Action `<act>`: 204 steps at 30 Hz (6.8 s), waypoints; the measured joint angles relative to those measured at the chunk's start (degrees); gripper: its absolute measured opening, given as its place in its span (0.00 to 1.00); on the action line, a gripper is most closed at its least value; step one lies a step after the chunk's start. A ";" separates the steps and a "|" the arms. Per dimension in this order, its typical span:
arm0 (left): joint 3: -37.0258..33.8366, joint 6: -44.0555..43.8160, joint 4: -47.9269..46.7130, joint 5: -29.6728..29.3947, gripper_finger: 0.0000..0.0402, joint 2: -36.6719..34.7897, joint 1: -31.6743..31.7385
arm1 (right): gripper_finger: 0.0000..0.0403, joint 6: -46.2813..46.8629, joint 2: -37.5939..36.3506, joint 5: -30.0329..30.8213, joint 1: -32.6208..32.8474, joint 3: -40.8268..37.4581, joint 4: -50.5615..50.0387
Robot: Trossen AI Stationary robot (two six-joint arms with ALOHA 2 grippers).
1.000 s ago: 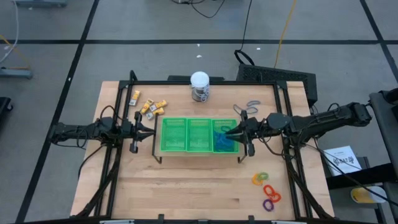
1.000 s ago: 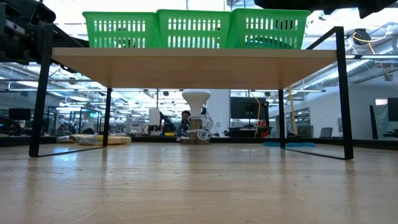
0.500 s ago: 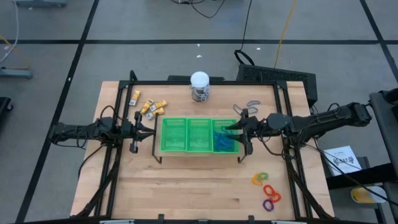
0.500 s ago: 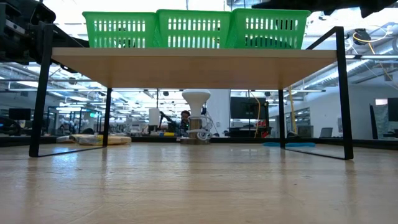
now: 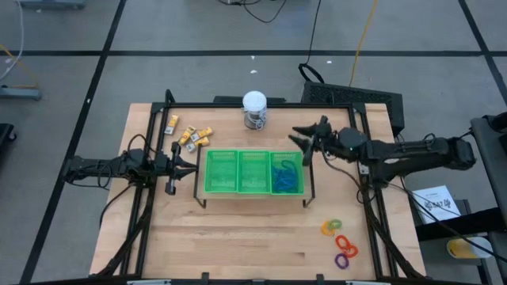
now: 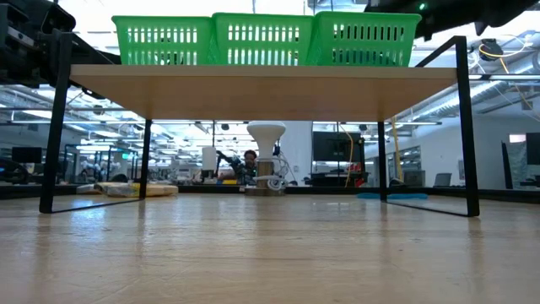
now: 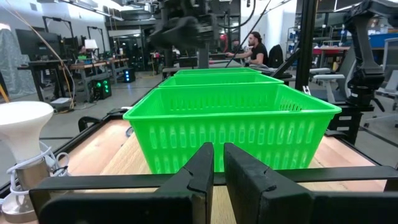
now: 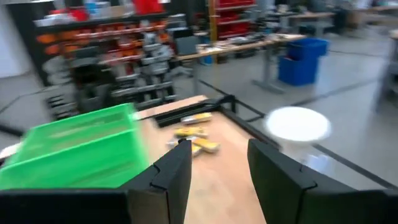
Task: Pick & Place Office Desk Supplies
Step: Put the blue rubber band into the right green bin on the shelf
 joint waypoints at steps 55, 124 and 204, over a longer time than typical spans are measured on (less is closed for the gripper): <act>0.00 0.00 0.00 0.00 0.11 0.01 0.00 | 0.36 22.11 3.11 -4.49 -37.17 -16.83 -29.36; 0.00 0.00 0.00 0.00 0.11 0.02 0.01 | 0.00 6.25 -0.42 -3.42 -29.81 -18.14 4.77; 0.00 0.00 0.00 0.00 0.11 0.02 0.00 | 0.32 8.58 -0.22 -25.52 5.31 -13.44 20.62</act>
